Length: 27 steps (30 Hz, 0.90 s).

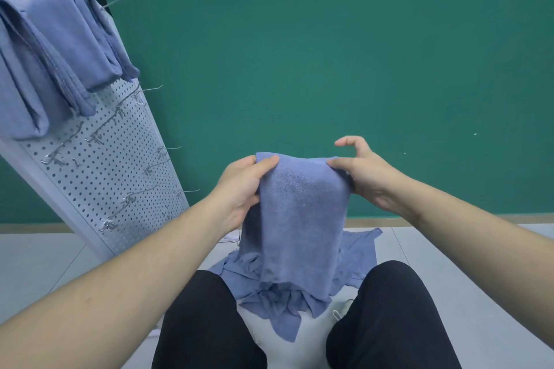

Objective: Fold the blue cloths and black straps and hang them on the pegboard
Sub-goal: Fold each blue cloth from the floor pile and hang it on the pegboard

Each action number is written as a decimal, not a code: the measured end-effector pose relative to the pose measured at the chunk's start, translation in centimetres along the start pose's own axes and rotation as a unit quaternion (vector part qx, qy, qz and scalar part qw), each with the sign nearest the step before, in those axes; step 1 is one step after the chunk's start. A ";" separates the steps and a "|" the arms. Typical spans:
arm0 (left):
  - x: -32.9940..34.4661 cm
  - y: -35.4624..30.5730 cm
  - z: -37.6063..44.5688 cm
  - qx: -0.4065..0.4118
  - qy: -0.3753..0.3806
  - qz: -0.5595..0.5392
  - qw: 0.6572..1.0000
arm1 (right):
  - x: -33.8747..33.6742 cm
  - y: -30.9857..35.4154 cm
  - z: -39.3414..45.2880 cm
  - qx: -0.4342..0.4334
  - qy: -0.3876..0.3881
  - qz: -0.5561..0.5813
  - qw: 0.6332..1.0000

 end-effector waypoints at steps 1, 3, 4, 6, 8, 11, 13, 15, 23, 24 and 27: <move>-0.3 -0.1 0.2 0.003 -0.006 0.014 1.000 | 0.1 0.3 -0.1 -0.012 0.011 -0.015 1.000; -0.8 -0.4 0.4 0.012 -0.021 0.047 0.999 | 0.4 0.9 -0.1 -0.032 0.033 -0.056 0.997; -1.1 -0.7 0.4 0.016 -0.026 0.064 0.997 | 0.4 1.2 -0.1 -0.039 0.040 -0.075 0.996; -1.5 -0.9 0.6 0.019 -0.034 0.080 0.996 | 0.4 1.6 0.0 -0.044 0.047 -0.086 0.994; -1.8 -1.1 0.8 0.022 -0.046 0.076 0.996 | 0.1 2.1 0.0 -0.046 0.046 -0.084 0.994; -1.9 -1.7 1.0 0.025 -0.052 0.066 0.996 | -0.3 2.6 0.1 -0.046 0.034 -0.079 0.995; -1.7 -2.1 0.8 0.015 -0.028 0.048 0.998 | -0.4 2.9 0.2 -0.041 0.037 -0.076 0.996; -1.5 -2.3 0.7 0.011 -0.006 0.051 0.999 | -0.7 3.2 0.3 -0.039 0.043 -0.085 0.995; -1.5 -3.2 0.9 0.065 -0.012 0.261 0.963 | -1.5 4.1 0.5 -0.042 0.072 -0.159 0.984; -1.5 -3.3 0.8 0.069 -0.015 0.280 0.957 | -1.5 4.2 0.5 -0.048 0.075 -0.178 0.980; -1.2 -3.8 0.8 0.095 -0.020 0.337 0.936 | -1.6 4.5 0.4 -0.078 0.065 -0.262 0.960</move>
Point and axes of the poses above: each hand's wrist, its own z-axis towards the middle knuckle, its own x-axis out of the palm, y = z × x, the point moved 4 cm from there along z, towards the middle knuckle, and after that the axes turned 2 degrees about -x, right-handed, at the moved point
